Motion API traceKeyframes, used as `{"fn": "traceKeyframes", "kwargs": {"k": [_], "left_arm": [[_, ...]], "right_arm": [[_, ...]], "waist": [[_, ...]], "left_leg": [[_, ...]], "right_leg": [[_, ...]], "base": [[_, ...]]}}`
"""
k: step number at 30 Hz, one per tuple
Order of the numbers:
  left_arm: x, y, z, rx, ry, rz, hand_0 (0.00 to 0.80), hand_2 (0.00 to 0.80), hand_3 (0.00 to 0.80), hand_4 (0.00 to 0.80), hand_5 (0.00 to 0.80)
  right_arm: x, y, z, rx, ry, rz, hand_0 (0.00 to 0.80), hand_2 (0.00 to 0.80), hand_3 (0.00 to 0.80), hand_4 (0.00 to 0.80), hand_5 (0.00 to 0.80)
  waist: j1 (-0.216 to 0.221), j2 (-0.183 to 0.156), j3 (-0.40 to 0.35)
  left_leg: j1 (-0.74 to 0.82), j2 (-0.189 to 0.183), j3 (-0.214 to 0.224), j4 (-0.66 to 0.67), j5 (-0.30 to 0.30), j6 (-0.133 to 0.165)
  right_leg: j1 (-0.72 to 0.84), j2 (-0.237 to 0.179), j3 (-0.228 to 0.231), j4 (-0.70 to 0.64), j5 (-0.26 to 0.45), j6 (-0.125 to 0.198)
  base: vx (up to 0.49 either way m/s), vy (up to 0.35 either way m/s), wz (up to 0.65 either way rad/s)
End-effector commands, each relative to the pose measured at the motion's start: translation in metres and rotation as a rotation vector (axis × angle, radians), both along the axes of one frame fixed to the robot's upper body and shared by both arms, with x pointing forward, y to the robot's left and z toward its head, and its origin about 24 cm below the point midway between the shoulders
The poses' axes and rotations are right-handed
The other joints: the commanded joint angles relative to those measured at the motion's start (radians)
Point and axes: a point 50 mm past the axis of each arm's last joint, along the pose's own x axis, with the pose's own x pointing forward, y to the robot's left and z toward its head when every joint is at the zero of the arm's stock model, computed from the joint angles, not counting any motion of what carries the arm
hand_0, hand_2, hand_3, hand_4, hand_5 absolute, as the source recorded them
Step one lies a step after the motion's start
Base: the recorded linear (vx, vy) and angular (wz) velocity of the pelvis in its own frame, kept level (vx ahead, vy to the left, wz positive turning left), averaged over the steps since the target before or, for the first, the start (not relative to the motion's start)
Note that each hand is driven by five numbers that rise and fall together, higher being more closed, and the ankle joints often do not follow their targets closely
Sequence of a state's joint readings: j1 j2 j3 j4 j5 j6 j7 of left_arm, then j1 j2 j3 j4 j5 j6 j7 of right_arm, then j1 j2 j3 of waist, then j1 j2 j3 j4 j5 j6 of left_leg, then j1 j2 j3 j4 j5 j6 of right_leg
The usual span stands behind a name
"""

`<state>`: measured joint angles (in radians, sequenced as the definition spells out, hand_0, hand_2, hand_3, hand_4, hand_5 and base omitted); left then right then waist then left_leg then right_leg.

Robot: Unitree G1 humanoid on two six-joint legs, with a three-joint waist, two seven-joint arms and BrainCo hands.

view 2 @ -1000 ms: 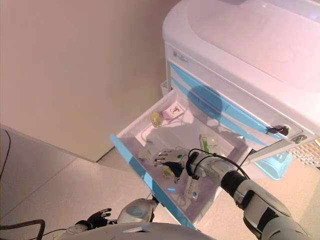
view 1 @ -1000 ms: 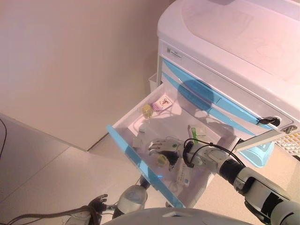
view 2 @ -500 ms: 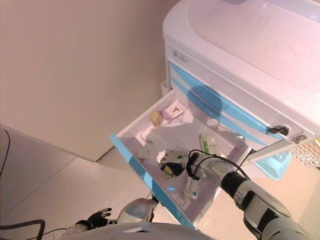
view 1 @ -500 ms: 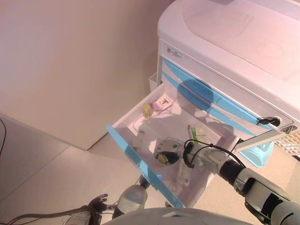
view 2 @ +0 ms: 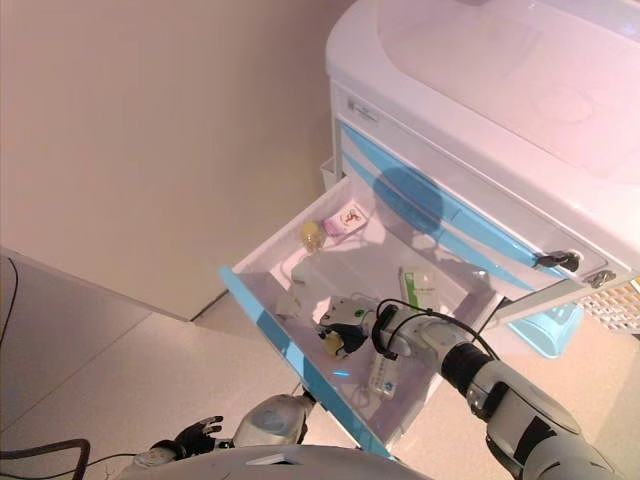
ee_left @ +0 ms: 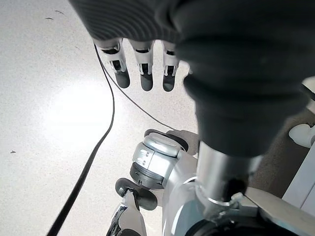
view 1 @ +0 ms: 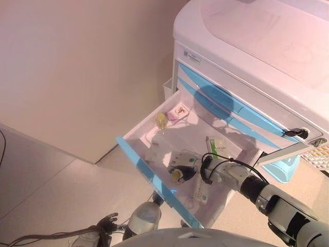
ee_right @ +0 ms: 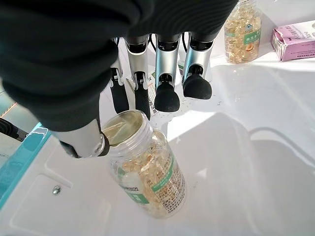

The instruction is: Open the drawer and pick up the medicine

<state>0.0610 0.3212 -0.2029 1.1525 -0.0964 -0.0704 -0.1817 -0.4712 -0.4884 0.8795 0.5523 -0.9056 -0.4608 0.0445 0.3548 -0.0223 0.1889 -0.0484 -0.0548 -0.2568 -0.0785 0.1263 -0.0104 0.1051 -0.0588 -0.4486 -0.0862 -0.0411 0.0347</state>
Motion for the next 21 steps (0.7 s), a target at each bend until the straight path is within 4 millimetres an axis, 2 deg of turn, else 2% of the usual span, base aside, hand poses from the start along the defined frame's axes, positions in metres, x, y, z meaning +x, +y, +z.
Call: {"fn": "traceKeyframes", "kwargs": {"k": [1, 6, 9, 13, 16, 21], "left_arm": [[-0.008, -0.005, -0.003, 0.009, 0.030, -0.067, 0.000, 0.000, 0.000, 0.000, 0.000], [-0.009, -0.005, -0.003, 0.012, 0.033, -0.062, 0.000, 0.000, 0.000, 0.000, 0.000], [-0.009, -0.003, -0.003, 0.016, 0.036, -0.052, 0.000, 0.000, 0.000, 0.000, 0.000], [-0.012, 0.002, -0.003, 0.027, 0.043, -0.031, 0.000, 0.000, 0.000, 0.000, 0.000], [-0.014, 0.005, -0.002, 0.038, 0.053, -0.013, 0.000, 0.000, 0.000, 0.000, 0.000], [-0.017, 0.006, -0.003, 0.032, 0.059, 0.018, 0.000, 0.000, 0.000, 0.000, 0.000]], "right_arm": [[-0.009, 0.013, 0.003, 0.058, -0.006, 0.052, 0.800, 0.800, 0.800, 0.800, 0.800], [-0.005, 0.013, 0.013, 0.088, -0.034, 0.053, 0.800, 0.800, 0.800, 0.800, 0.800], [-0.001, 0.014, 0.031, 0.110, -0.063, 0.073, 0.800, 0.800, 0.800, 0.800, 0.800], [0.001, 0.015, 0.065, 0.164, -0.090, 0.092, 0.800, 0.800, 0.800, 0.800, 0.800], [0.002, 0.011, 0.099, 0.220, -0.102, 0.085, 0.800, 0.800, 0.800, 0.800, 0.800], [0.003, 0.003, 0.142, 0.283, -0.167, 0.096, 0.800, 0.800, 0.800, 0.800, 0.800]], "waist": [[0.016, -0.012, -0.009], [0.007, -0.017, -0.017], [-0.002, -0.025, -0.023], [-0.022, -0.038, -0.036], [-0.048, -0.048, -0.049], [-0.083, -0.054, -0.071]], "left_leg": [[0.014, -0.035, -0.016, 0.005, -0.077, 0.002], [0.015, -0.034, -0.013, 0.003, -0.075, 0.004], [0.018, -0.033, -0.007, 0.003, -0.078, 0.003], [0.031, -0.027, 0.012, 0.001, -0.083, 0.003], [0.044, -0.021, 0.034, 0.001, -0.089, 0.006], [0.064, -0.013, 0.071, 0.002, -0.103, 0.011]], "right_leg": [[-0.063, -0.062, 0.070, 0.137, -0.026, 0.023], [-0.061, -0.060, 0.073, 0.126, -0.014, 0.026], [-0.060, -0.058, 0.081, 0.121, -0.009, 0.028], [-0.054, -0.054, 0.101, 0.116, -0.002, 0.033], [-0.052, -0.050, 0.124, 0.116, 0.002, 0.036], [-0.048, -0.046, 0.162, 0.113, 0.006, 0.040]], "base": [[0.000, 0.000, 0.00], [0.000, 0.000, 0.00], [0.000, 0.000, 0.00], [0.017, 0.000, -0.02], [0.025, 0.000, -0.11], [0.020, 0.017, -0.20]]}}
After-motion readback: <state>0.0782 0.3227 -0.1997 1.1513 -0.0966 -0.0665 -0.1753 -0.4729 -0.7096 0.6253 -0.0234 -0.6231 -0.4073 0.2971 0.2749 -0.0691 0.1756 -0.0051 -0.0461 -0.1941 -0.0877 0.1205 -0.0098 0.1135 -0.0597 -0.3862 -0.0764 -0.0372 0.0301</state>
